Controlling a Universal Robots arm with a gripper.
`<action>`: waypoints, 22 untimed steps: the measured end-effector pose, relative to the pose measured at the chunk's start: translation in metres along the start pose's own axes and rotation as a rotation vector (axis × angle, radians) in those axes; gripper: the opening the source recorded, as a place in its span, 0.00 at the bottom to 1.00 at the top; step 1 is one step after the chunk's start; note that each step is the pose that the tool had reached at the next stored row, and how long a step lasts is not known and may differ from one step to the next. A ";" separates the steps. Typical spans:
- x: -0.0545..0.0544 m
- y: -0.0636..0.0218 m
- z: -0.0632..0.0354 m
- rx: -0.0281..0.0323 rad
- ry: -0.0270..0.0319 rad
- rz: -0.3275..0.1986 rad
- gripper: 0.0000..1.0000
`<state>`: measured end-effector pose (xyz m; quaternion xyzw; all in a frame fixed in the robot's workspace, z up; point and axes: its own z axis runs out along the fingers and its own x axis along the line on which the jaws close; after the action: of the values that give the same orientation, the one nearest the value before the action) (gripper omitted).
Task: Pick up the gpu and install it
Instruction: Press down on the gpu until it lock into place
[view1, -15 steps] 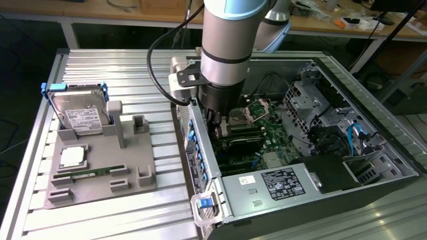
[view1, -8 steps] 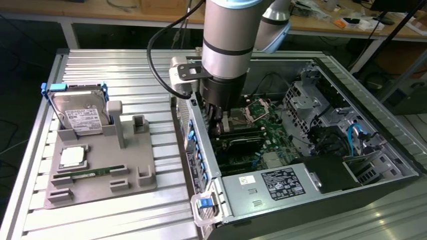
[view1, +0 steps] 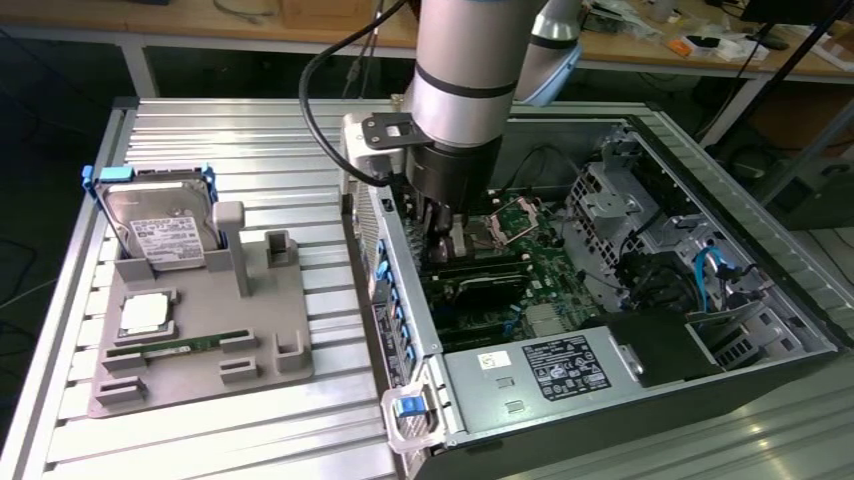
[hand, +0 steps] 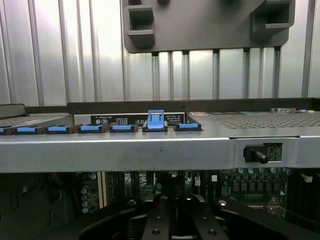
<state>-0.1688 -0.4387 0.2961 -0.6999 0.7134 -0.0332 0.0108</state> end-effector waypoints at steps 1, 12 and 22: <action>0.000 0.0000 0.0000 -0.0016 0.0002 0.000 0.11; -0.012 0.0106 -0.0012 -0.0070 0.0044 0.000 0.11; -0.011 0.0184 -0.0017 -0.0071 0.0042 -0.001 0.11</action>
<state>-0.1870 -0.4276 0.2963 -0.7000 0.7133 -0.0322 0.0068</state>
